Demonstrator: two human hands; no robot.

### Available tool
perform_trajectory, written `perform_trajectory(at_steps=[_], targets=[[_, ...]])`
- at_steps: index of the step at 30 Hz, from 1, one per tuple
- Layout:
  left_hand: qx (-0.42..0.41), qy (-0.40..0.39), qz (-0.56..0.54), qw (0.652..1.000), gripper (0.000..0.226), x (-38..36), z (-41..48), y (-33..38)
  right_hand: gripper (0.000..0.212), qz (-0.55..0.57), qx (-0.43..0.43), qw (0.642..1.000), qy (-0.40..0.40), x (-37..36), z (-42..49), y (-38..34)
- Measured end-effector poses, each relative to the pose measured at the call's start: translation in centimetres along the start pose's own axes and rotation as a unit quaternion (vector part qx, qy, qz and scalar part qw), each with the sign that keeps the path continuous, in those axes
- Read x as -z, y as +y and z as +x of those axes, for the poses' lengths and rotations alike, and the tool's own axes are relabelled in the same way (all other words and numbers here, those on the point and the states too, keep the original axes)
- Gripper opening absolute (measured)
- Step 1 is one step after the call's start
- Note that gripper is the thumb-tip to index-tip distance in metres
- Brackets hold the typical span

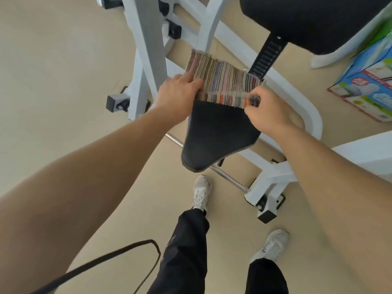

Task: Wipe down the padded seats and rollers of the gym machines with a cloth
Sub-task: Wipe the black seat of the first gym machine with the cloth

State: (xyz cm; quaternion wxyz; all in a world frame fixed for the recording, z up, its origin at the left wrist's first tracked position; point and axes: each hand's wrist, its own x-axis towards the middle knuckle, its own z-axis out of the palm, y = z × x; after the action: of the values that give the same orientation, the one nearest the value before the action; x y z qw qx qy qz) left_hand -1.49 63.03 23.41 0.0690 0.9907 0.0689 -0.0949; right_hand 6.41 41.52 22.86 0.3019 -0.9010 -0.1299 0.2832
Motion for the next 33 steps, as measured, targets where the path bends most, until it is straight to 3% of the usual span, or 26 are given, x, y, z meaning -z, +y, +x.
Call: perform_trajectory(at_steps=[6, 7, 9, 12, 16, 22, 26, 33], targets=[[0.015, -0.206, -0.07, 0.976, 0.023, -10.1, -7.3, -1.5, 0.003, -0.087, -0.036, 0.979, -0.181, -11.2, -4.3, 7.3], [0.032, -0.217, -0.103, 0.97, 0.028, -11.0, -8.3, -1.4, 0.013, -0.115, -0.037, 0.975, -0.185, -12.5, -5.4, 7.9], [0.072, -0.168, -0.154, 0.971, 0.032, -12.2, -9.2, -1.2, 0.033, -0.168, -0.025, 0.979, -0.114, -14.3, -6.3, 8.9], [0.1, -0.078, -0.131, 0.983, 0.032, -14.2, -7.7, -0.3, 0.035, -0.188, 0.033, 0.982, 0.01, -15.5, -4.8, 8.8], [0.089, -0.123, -0.133, 0.979, 0.065, -18.2, -3.4, 0.5, 0.061, -0.213, 0.082, 0.973, -0.041, -18.0, -0.4, 8.1], [0.094, -0.092, -0.064, 0.989, 0.065, -20.8, 6.5, -1.7, 0.07, -0.268, 0.022, 0.962, -0.044, -18.4, 10.4, 7.8], [0.082, -0.119, -0.044, 0.989, 0.064, -21.4, 12.4, -2.1, 0.068, -0.256, -0.023, 0.964, -0.07, -16.9, 15.8, 8.2], [-0.006, -0.125, -0.027, 0.992, 0.066, -19.6, 1.1, 0.3, 0.072, -0.269, 0.005, 0.96, -0.08, -17.2, 1.9, 9.2]])
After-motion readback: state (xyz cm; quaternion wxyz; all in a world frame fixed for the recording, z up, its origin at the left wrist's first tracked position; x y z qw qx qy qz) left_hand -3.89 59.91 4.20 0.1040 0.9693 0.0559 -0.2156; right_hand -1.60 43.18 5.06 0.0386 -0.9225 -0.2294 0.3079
